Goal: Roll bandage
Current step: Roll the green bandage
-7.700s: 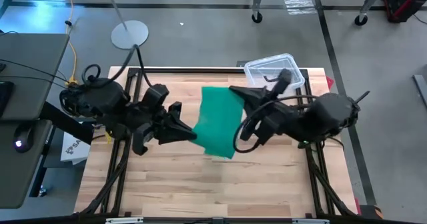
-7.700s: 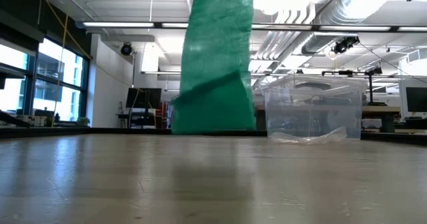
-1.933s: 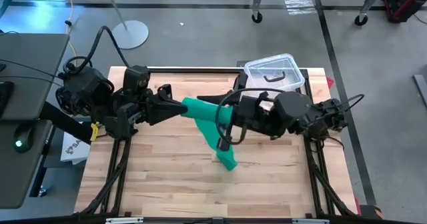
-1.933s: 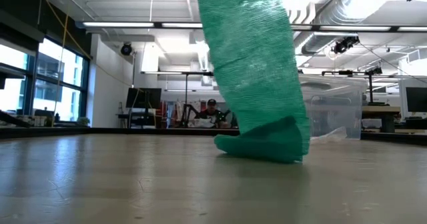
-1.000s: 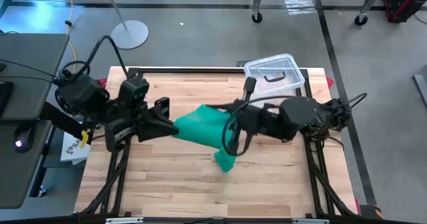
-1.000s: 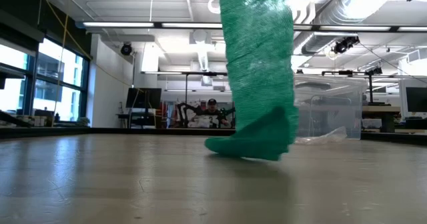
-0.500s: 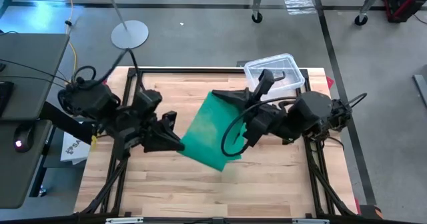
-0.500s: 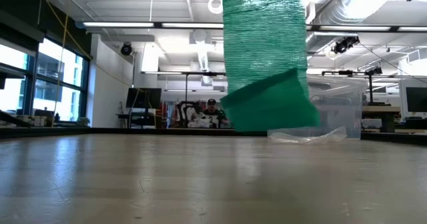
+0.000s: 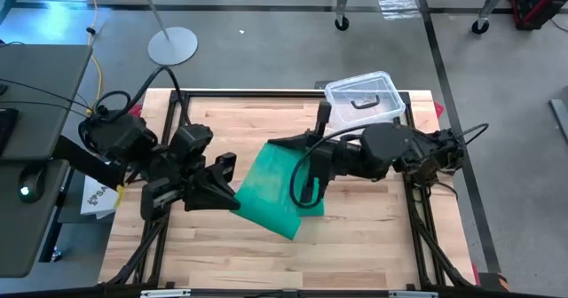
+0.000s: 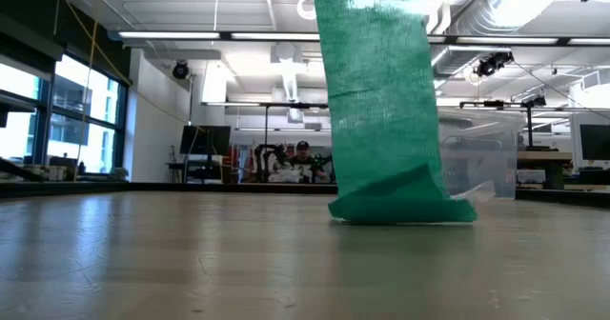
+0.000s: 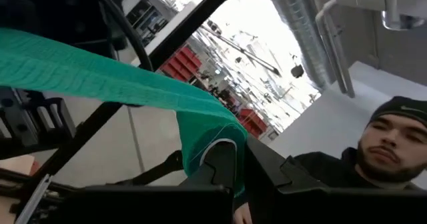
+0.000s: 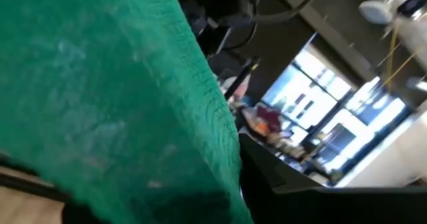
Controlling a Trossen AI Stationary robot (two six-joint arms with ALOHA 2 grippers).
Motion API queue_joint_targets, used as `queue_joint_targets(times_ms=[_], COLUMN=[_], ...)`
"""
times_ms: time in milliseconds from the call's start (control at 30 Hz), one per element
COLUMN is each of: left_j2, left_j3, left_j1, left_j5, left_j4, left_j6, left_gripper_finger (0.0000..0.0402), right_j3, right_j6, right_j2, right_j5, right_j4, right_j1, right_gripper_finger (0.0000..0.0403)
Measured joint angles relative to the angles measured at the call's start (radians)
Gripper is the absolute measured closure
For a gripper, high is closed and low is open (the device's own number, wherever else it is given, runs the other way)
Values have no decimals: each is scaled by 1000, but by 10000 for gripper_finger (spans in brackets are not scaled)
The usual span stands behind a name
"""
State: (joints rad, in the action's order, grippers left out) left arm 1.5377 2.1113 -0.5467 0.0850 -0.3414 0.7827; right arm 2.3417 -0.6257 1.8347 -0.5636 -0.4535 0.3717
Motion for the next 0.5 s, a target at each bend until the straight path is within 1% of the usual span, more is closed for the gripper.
queue_joint_targets(times_ms=[200, 300, 400, 500], left_j2=[-2, -2, -2, -2], left_j3=[0, 0, 0, 0], left_j1=[-1, -1, -2, -2], left_j5=[4, 3, -3, -4], left_j4=[1, 2, 4, 4], left_j6=[-17, -18, -18, -18], left_gripper_finger=[394, 394, 394, 394], right_j3=[0, 0, 0, 0], right_j6=[86, 86, 97, 106], right_j2=[0, -3, -16, -28], right_j5=[0, 3, 27, 36], right_j4=[-1, 16, 18, 21], right_j1=[0, 0, -2, -1], right_gripper_finger=[402, 389, 349, 289])
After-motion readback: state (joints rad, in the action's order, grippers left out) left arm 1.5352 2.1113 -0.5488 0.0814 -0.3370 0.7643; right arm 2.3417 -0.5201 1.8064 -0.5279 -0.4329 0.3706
